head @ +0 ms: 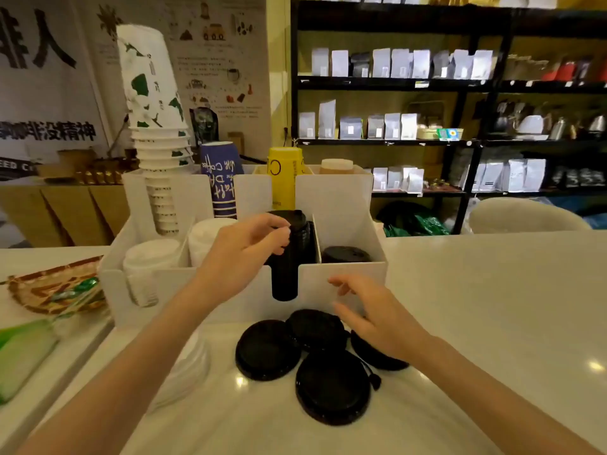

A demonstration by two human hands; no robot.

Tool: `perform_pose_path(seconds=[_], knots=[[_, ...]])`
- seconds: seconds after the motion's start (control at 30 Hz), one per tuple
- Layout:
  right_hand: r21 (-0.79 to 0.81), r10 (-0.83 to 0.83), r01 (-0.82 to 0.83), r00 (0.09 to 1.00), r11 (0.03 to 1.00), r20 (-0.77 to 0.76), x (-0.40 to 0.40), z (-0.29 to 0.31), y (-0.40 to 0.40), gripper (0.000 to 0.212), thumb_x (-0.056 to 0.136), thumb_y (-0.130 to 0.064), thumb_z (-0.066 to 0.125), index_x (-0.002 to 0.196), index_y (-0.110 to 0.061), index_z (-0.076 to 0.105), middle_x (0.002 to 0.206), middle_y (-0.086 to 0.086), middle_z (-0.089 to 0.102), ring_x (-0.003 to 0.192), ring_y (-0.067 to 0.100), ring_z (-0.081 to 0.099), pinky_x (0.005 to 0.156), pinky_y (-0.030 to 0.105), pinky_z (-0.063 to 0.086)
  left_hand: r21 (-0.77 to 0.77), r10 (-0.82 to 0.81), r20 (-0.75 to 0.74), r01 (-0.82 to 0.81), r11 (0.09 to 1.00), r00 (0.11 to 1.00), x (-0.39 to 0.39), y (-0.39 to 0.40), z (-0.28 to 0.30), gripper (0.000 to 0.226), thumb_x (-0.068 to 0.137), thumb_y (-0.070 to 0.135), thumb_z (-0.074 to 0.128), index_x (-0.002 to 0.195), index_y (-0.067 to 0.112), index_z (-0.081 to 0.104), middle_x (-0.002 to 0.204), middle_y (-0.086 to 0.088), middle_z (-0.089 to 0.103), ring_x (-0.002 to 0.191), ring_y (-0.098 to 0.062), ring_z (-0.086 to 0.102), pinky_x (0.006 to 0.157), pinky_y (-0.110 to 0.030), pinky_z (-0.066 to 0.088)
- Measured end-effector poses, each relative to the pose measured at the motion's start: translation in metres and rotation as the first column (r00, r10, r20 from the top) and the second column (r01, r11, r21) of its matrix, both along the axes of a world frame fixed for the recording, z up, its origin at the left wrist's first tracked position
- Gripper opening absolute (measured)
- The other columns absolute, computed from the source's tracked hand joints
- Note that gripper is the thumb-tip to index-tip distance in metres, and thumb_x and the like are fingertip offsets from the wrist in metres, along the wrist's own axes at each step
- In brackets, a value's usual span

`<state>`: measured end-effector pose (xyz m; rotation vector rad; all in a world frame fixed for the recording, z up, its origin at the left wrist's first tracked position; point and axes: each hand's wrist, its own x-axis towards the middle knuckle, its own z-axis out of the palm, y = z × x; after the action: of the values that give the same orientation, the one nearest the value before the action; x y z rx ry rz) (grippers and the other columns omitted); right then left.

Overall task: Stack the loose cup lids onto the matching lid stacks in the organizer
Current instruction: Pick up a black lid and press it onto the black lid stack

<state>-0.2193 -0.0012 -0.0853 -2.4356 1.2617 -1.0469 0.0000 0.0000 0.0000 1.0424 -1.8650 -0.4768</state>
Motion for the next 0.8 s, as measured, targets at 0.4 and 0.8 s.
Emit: perform_pose_path(seconds=[0.4,0.8], knots=[[0.154,-0.031,0.059,0.984,0.986,-0.175,-0.001,-0.019,-0.007,0.029,0.089,-0.038,0.044,0.111,-0.022,0.052,0.107,0.001,0.065,0.087,0.01,0.058,0.075,0.025,0.046,0.26,-0.102,0.451,-0.021,0.965,0.886,-0.007,-0.002,-0.08,0.053,0.073,0.06,0.051,0.115,0.028,0.052,0.104,0.013,0.056,0.092,-0.002,0.05,0.071,-0.008,0.034],[0.386,-0.106,0.038,0.982,0.922,0.158,0.001,-0.011,-0.006,0.023,0.092,-0.022,0.04,0.095,-0.021,0.063,0.083,-0.009,0.063,0.08,0.001,0.056,0.068,0.003,0.04,0.269,-0.098,0.444,-0.028,0.963,0.89,-0.012,0.001,-0.075,0.082,0.054,0.074,0.051,0.123,0.029,0.047,0.105,0.017,0.053,0.089,0.003,0.045,0.07,-0.003,0.033]])
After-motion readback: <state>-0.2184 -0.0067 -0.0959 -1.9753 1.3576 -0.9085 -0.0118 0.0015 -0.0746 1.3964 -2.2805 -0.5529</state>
